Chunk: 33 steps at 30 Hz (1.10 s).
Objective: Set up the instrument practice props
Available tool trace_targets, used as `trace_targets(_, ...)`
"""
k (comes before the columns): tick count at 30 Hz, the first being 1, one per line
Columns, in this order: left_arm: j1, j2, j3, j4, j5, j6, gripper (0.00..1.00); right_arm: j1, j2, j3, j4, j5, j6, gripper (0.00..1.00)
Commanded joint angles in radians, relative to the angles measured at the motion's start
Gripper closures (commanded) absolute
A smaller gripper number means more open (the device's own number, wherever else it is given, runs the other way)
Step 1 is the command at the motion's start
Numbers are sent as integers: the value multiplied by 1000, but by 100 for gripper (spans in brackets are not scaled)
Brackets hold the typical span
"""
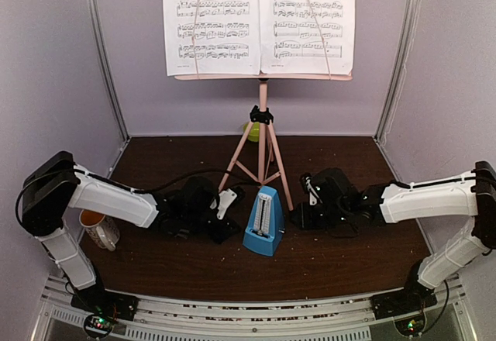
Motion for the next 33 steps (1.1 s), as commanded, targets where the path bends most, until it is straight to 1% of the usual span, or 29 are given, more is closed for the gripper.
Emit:
trace_targets(1, -42, 4, 31, 100, 73, 18, 79, -4, 29, 16, 19, -9, 1, 75)
trace_targets(3, -61, 8, 28, 139, 111, 14, 79, -4, 29, 19, 16, -2, -4, 75)
trace_targets(6, -91, 24, 50, 135, 127, 36, 79, -5, 25, 24, 1, 16, -15, 75)
trace_targets(11, -98, 24, 57, 152, 145, 28, 79, -8, 18, 23, -18, 22, -27, 74)
trace_targets(14, -97, -14, 41, 152, 135, 23, 77, -8, -11, 9, -38, 31, -34, 69)
trace_targets(17, -93, -70, 14, 139, 102, 16, 70, -9, -78, -22, -56, 46, -53, 61)
trace_targets(19, -82, -108, -9, 138, 93, 5, 67, -9, -141, -61, -49, 45, -72, 53)
trace_targets(21, -64, -141, -33, 139, 92, -5, 67, -9, -206, -108, -11, 22, -97, 43)
trace_targets(24, -40, -183, -61, 144, 105, 0, 65, -3, -300, -178, 83, -55, -146, 26)
trace_targets(26, -28, -204, -62, 140, 107, 6, 65, 4, -351, -201, 120, -81, -177, 18)
trace_targets(30, -17, -213, -44, 126, 105, 17, 64, 35, -361, -172, 127, -72, -231, 8)
trace_targets(33, -17, -194, -16, 110, 105, 26, 64, 72, -321, -119, 125, -46, -261, 8)
